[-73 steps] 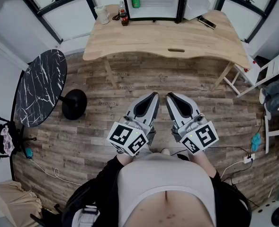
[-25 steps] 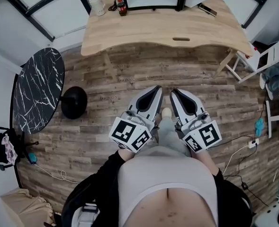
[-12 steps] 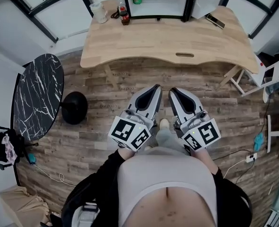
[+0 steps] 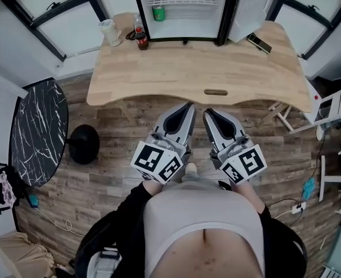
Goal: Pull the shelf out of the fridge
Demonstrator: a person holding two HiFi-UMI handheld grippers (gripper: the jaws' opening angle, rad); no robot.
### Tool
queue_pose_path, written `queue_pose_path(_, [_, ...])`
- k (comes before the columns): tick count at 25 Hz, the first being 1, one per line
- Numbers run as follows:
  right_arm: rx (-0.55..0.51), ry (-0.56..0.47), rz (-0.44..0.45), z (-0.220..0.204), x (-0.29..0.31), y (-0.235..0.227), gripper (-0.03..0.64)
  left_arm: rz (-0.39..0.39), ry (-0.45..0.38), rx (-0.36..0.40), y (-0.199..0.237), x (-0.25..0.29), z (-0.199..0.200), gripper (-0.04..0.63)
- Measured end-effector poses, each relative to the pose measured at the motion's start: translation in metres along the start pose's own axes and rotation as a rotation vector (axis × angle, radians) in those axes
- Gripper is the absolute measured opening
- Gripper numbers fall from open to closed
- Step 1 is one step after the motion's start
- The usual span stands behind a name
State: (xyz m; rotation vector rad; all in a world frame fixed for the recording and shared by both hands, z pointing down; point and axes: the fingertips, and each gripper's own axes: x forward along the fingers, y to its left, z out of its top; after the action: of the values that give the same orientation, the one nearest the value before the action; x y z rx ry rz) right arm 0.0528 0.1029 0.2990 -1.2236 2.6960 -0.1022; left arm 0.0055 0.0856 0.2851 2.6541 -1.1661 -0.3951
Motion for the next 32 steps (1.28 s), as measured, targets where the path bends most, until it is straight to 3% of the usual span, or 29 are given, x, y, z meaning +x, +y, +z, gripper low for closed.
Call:
queue_pose_path(18, [0.052, -0.001, 0.046, -0.005, 0.048, -0.031, 0.044, 0.046, 0.030, 0.007, 0.041, 0.033, 0.001, 0.006])
queue_pose_path(32, [0.077, 0.020, 0.074, -0.016, 0.058, -0.055, 0.044, 0.113, 0.002, 0.004, 0.061, 0.048, -0.005, 0.006])
